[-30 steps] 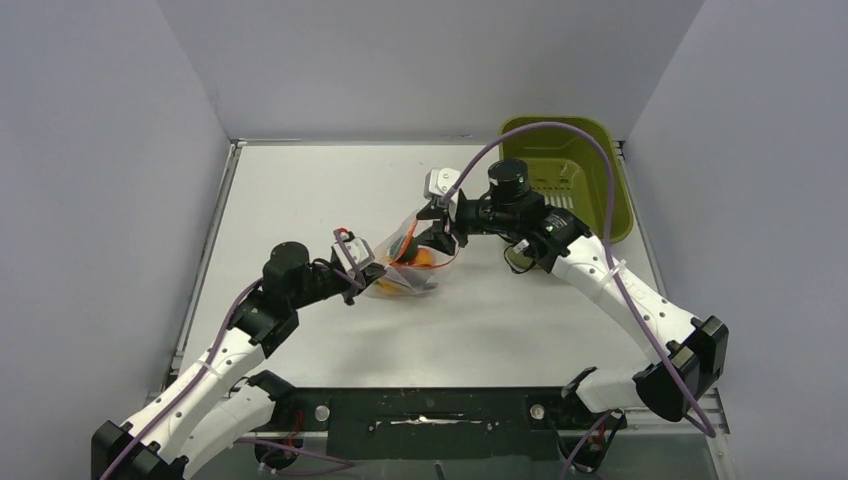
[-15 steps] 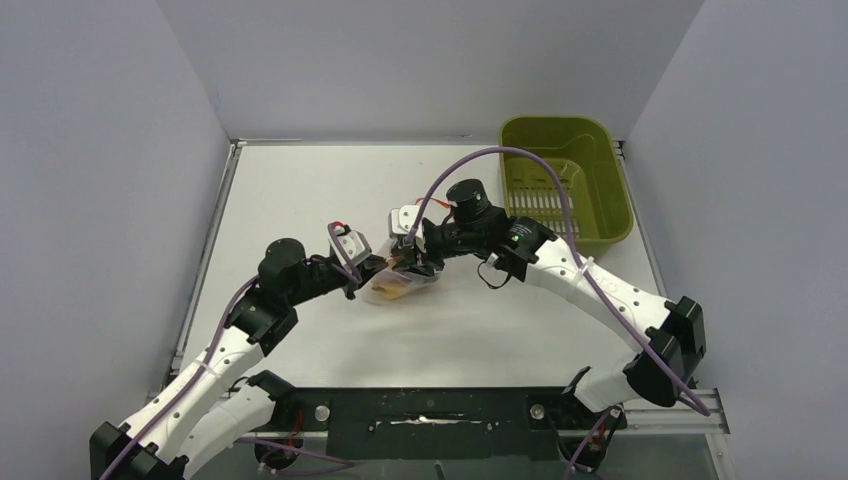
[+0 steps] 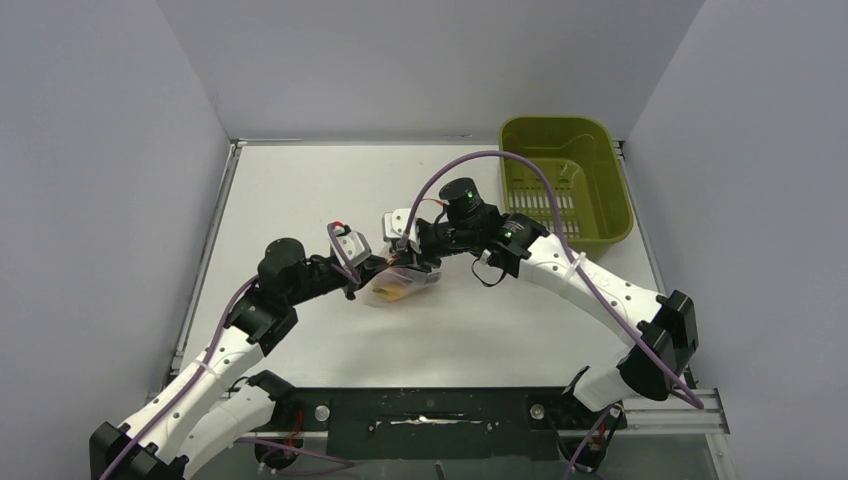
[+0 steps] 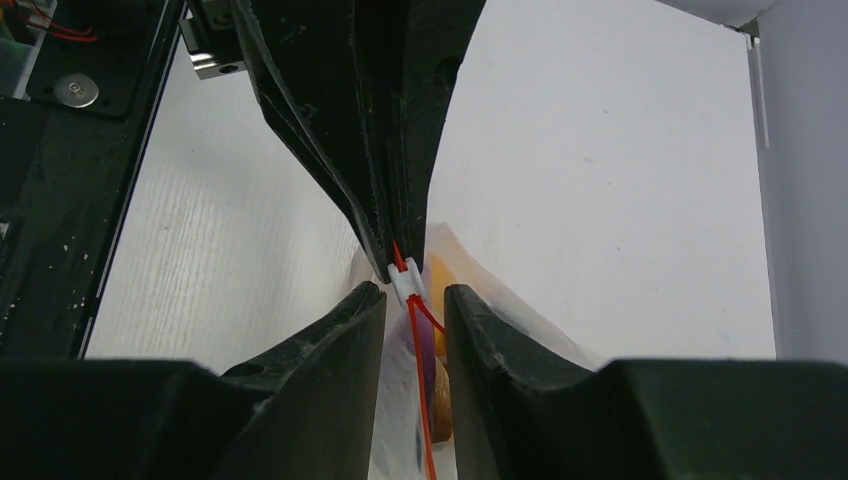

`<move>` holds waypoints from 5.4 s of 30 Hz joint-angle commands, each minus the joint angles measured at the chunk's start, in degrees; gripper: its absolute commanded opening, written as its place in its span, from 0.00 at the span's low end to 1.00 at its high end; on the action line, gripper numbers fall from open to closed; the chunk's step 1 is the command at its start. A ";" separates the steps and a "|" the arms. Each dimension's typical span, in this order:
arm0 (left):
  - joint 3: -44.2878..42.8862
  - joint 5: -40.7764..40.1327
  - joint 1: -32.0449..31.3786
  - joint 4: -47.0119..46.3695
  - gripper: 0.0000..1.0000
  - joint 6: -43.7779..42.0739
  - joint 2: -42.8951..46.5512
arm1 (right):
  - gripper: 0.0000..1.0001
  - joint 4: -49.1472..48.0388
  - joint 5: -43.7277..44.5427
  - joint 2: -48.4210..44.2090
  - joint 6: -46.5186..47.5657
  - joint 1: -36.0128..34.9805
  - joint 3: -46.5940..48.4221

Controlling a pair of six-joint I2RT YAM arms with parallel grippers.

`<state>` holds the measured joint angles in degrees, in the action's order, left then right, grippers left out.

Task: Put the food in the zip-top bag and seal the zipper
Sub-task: Zip the zipper food storage bag at the center of the board.

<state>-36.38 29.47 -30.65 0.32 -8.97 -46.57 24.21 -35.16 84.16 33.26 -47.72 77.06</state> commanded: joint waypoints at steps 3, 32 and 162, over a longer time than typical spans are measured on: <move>-3.08 1.90 -0.18 -3.51 0.00 0.54 1.04 | 0.29 0.38 -0.96 0.87 2.45 -0.70 2.96; -4.02 2.66 -0.08 1.43 0.00 -1.22 1.70 | 0.00 5.32 3.51 0.38 6.21 0.72 2.12; -9.68 -3.33 6.57 -0.59 0.00 -8.35 -8.17 | 0.00 39.55 8.84 -19.04 7.91 26.37 1.04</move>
<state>-45.39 28.36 -25.39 6.48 -19.62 -54.43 59.64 -29.63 67.29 40.27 -23.03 76.79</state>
